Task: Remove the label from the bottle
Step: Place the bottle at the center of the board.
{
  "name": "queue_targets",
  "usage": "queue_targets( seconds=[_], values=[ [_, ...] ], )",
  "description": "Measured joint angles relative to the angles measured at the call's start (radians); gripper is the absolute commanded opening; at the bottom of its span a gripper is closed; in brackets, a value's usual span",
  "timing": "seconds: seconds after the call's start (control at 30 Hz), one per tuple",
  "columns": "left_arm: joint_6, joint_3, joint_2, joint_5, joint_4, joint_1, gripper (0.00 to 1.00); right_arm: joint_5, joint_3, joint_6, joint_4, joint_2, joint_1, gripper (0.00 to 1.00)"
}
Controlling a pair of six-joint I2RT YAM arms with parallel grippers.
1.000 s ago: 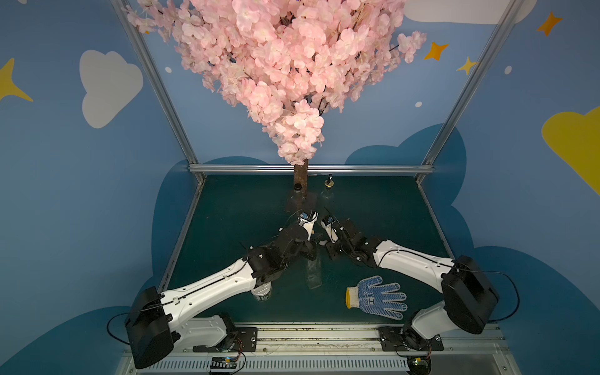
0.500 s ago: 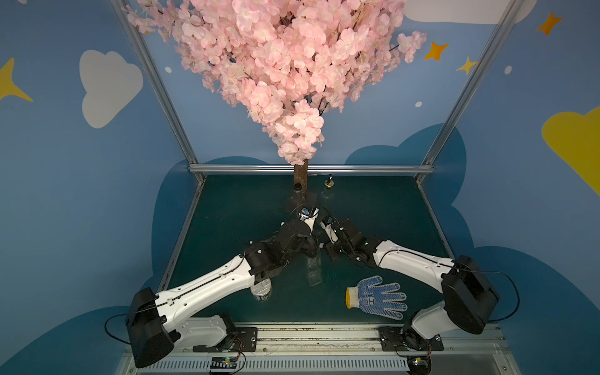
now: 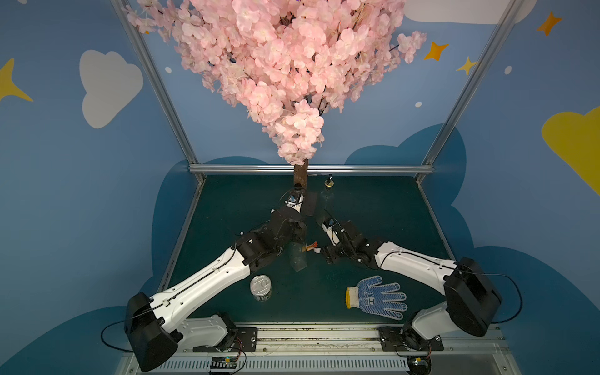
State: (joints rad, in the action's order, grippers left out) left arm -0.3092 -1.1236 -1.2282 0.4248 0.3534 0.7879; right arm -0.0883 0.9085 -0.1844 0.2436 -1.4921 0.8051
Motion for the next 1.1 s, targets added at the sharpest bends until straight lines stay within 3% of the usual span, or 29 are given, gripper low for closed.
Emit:
queue_targets(
  seconds=[0.23,0.53,1.1],
  values=[
    [0.041,-0.021,0.0,0.017,0.012,-0.072,0.02,-0.005,0.0,-0.003,0.002,0.001,-0.006,0.9],
    [0.124,-0.021,-0.011,0.028,-0.07,-0.183,0.02,-0.005,0.0,-0.003,0.005,0.001,-0.011,0.9],
    [0.171,-0.019,-0.249,-0.056,-0.289,-0.385,0.02,-0.005,0.0,-0.003,0.006,0.001,-0.012,0.9]
  ],
)
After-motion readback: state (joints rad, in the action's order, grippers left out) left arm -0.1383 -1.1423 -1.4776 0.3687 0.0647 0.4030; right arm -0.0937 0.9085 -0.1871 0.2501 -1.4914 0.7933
